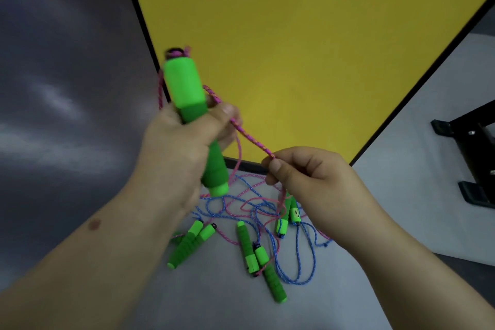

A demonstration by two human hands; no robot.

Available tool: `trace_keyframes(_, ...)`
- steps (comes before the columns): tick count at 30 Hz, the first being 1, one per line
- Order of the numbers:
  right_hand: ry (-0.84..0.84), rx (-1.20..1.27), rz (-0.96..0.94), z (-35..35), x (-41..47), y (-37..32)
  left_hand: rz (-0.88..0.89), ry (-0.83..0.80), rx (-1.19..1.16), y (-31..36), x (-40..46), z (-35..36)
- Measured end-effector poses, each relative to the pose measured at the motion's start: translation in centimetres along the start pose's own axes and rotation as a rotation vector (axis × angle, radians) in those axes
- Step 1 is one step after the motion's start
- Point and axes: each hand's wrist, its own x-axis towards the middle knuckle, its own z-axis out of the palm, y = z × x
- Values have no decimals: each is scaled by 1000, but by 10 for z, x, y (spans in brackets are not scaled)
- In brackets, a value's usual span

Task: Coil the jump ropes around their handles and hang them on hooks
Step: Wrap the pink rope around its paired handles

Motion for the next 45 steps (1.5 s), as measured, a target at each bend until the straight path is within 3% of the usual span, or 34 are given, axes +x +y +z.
trace_keyframes(3,14,33,-42,3,1,-4,-14,-153,193,-13,-18,12)
trace_keyframes(6,-38,9,-14,0,1,-2,15,-23,26,-6,-4,6)
trace_keyframes(8,-16,-9,8,0,1,1,-8,-20,-25,-4,1,1)
trace_keyframes(11,6,4,-38,3,0,-3,-28,-178,182,-14,-17,11)
trace_keyframes(15,-52,9,-1,-1,2,2,27,-23,23,-4,-4,6)
trace_keyframes(20,3,30,-41,3,0,-4,6,-145,233,-9,-20,12)
trace_keyframes(24,-24,22,-23,-1,-2,-3,24,-36,5,1,-4,4)
trace_keyframes(27,36,66,-47,0,-3,-8,2,-119,209,-8,-19,12)
trace_keyframes(32,-15,-4,-8,-3,-3,-5,13,-34,-18,5,-5,5)
trace_keyframes(36,35,40,-41,1,-2,-8,-28,-138,203,-7,-20,13)
trace_keyframes(40,-8,10,-7,0,-2,-6,1,-29,-19,4,-2,2)
trace_keyframes(43,27,40,-48,4,-2,-6,-44,-135,136,-8,-16,9)
trace_keyframes(45,-1,50,-55,5,-2,-6,-26,-117,151,-7,-17,13)
